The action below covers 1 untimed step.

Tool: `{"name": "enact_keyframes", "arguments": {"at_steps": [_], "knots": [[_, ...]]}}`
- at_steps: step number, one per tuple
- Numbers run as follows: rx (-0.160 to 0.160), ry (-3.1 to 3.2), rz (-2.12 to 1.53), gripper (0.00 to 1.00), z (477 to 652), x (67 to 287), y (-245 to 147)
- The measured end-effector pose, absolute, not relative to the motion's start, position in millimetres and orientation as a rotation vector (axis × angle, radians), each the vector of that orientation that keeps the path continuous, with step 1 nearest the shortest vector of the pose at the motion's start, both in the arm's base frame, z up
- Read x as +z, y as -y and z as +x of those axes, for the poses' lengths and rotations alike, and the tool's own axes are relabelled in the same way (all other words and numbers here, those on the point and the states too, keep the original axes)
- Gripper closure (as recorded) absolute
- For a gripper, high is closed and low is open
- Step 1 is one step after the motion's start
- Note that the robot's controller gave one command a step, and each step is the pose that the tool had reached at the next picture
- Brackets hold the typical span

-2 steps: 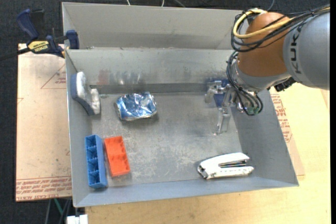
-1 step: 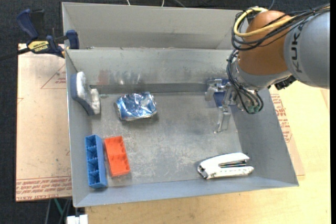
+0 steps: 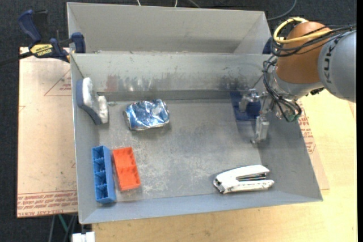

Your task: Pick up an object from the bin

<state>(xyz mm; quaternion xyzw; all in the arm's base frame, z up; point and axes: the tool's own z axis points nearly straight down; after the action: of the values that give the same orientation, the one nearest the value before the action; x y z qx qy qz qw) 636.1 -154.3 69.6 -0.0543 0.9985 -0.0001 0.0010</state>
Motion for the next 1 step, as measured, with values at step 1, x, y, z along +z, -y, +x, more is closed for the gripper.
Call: {"name": "enact_keyframes", "arguments": {"at_steps": [1], "knots": [[0.003, -3.115, -0.3, 0.0, 642.9, 131.2, 142.3]]}}
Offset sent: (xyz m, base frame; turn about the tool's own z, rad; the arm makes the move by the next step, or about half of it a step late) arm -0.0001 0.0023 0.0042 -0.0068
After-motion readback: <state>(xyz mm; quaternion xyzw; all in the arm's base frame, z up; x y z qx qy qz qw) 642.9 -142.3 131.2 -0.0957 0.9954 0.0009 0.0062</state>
